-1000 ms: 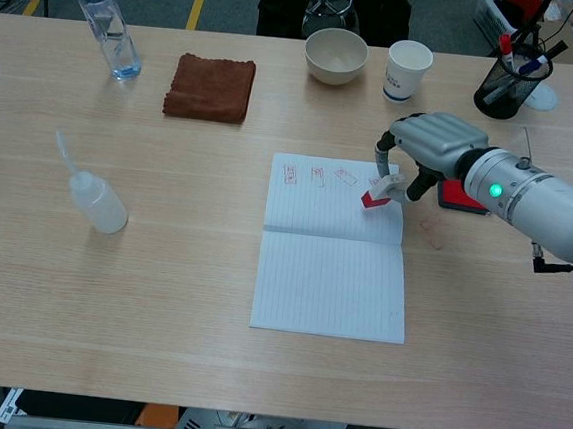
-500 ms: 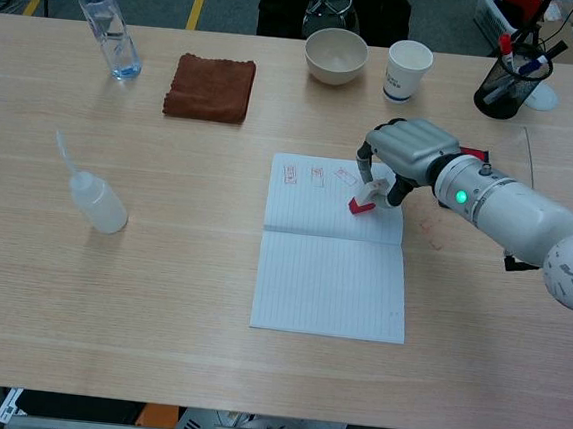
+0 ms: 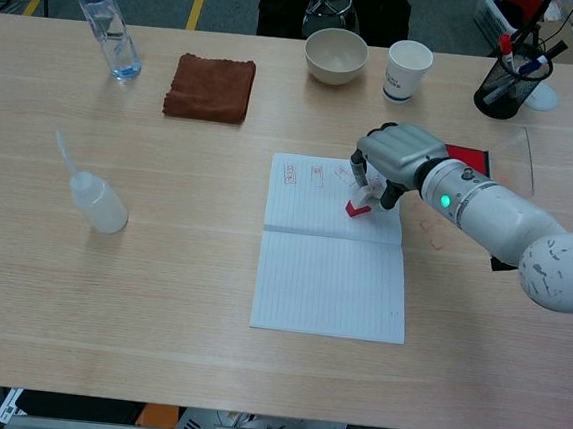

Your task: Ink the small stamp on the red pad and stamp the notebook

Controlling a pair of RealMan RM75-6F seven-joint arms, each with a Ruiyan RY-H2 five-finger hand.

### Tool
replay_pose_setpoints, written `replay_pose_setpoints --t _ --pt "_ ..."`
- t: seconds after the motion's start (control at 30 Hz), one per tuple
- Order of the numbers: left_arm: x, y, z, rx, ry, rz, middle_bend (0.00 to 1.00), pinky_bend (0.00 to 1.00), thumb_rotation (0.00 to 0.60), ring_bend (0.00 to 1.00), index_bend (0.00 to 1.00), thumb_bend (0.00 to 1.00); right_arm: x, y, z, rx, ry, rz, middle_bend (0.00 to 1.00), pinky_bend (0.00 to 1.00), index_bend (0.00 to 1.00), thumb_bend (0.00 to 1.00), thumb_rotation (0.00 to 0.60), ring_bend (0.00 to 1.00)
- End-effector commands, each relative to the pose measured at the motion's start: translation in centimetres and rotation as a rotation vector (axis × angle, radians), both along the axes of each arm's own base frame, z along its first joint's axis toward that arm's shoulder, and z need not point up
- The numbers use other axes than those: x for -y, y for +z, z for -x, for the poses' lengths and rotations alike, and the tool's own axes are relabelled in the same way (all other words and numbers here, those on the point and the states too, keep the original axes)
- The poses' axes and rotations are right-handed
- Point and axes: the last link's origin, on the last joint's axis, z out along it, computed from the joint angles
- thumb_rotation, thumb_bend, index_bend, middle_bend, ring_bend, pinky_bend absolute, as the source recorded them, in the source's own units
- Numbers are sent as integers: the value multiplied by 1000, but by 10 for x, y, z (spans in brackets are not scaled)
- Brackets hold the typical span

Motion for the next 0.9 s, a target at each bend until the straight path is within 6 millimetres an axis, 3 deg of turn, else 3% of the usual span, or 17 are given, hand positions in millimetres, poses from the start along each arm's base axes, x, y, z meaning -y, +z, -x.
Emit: replay_pose_setpoints --t 0.03,0.9 --pt "0 0 0 1 0 -1 118 86 600 107 163 340 0 -1 0 -3 1 0 385 115 643 302 600 161" --pt "2 2 5 4 8 -8 108 86 600 107 160 340 -1 -9 1 -17 2 1 388 115 643 302 600 161"
